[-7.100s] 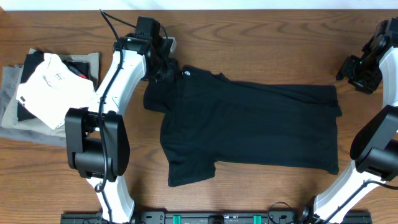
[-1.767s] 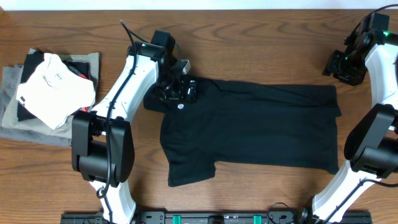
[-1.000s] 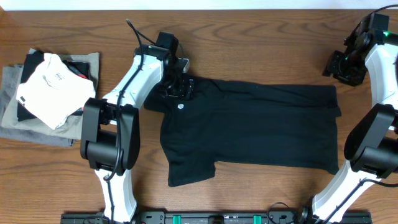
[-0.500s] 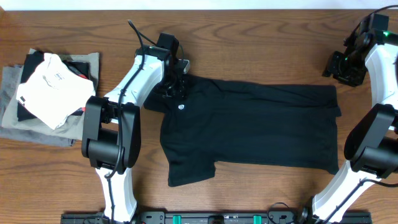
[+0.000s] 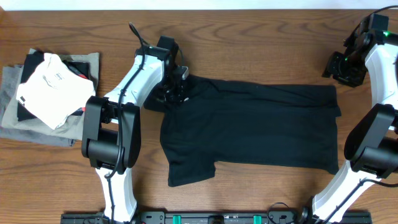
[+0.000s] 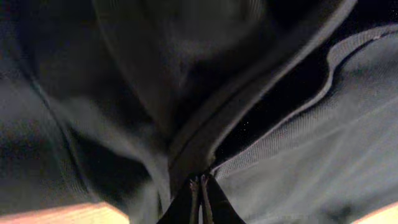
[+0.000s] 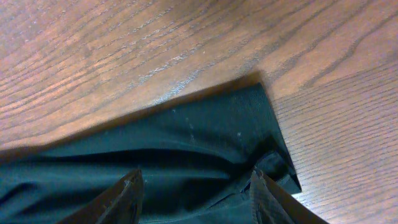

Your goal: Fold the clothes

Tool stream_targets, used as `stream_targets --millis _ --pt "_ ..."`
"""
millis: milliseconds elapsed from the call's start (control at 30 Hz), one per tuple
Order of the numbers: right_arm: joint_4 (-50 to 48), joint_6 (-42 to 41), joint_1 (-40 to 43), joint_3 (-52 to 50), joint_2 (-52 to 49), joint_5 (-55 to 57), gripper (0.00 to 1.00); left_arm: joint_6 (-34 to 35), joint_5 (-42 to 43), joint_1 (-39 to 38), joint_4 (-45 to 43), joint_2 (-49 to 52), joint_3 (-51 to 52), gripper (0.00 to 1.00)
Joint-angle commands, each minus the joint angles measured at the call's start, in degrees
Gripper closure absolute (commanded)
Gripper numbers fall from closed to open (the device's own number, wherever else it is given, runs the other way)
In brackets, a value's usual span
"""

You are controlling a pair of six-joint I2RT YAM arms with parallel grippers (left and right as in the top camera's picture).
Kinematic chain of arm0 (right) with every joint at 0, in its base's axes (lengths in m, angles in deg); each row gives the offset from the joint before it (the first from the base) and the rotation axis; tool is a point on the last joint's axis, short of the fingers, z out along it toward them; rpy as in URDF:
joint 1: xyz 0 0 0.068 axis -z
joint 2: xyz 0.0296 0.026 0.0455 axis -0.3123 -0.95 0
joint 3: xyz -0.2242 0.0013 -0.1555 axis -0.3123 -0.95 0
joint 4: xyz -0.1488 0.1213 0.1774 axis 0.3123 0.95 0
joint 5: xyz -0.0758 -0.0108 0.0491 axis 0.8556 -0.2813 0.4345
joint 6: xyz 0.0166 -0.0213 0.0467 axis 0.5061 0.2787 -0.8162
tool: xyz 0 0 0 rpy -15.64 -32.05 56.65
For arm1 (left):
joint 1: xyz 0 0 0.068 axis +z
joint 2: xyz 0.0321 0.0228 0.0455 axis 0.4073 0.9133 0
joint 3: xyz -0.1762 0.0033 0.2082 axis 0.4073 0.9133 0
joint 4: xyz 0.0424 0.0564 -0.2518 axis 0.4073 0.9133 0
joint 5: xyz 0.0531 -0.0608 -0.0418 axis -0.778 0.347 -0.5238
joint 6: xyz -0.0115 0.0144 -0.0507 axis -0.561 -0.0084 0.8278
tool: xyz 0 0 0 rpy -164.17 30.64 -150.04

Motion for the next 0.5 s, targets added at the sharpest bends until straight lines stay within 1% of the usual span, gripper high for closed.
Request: stream_targets --millis 0,67,133,367,467 --pt "0.1 0.9 -0.2 -0.4 0.3 0.4 0.46 -2.1 3.9 0.1 2.1 -0.9 0.0 0.94" --pt "0.1 0.8 -0.2 -0.4 0.3 0.3 0.46 -3.8 9.3 0.0 3.3 -2.1 0.0 0.94" --pt "0.1 0.8 -0.2 -0.4 0.3 0.3 0.47 -4.2 11.3 -0.4 4.4 -2.9 0.0 0.94" --pt "0.8 0.8 -0.2 -0.4 0.3 0.3 0.47 -4.4 11.1 -2.7 10.7 -3.1 0.1 0.94" --pt "0.9 0.8 -0.2 -0.4 0.3 0.3 0.47 -6.0 10.9 -3.5 14.1 -3.1 0.2 0.94"
